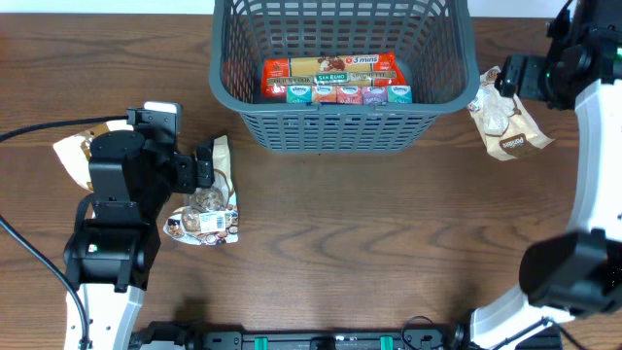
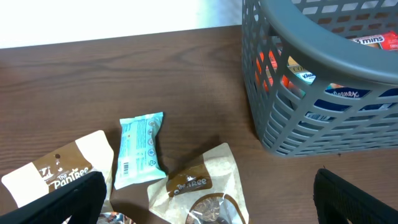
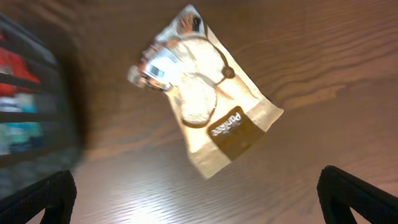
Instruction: Pack container
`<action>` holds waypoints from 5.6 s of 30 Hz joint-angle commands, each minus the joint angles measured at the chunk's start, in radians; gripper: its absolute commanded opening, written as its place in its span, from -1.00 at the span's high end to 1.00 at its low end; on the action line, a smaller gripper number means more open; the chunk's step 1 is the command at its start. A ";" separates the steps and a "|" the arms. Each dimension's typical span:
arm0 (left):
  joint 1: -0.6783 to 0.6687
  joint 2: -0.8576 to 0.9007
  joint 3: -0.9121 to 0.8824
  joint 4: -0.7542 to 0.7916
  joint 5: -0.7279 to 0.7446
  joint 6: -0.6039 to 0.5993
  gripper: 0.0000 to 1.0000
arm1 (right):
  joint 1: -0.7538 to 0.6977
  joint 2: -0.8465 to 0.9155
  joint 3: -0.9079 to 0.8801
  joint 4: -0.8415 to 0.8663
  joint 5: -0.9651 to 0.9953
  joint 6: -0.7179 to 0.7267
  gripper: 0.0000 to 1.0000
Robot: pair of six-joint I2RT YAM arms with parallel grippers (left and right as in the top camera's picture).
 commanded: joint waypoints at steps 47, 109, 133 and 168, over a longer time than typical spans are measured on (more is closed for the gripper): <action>-0.003 0.000 0.014 -0.025 -0.008 -0.013 -0.97 | -0.076 0.562 -0.008 0.404 -0.182 -0.452 0.30; -0.003 0.000 0.014 -0.021 -0.008 -0.013 -0.97 | -0.056 0.106 0.084 0.274 -0.309 -0.220 -0.32; -0.003 0.000 0.014 -0.033 -0.008 -0.013 -0.97 | -0.069 0.452 0.083 0.264 -0.032 -0.201 -0.48; -0.003 0.000 0.014 -0.074 -0.008 -0.013 -0.97 | -0.069 0.534 0.072 0.351 -0.182 -0.077 -0.99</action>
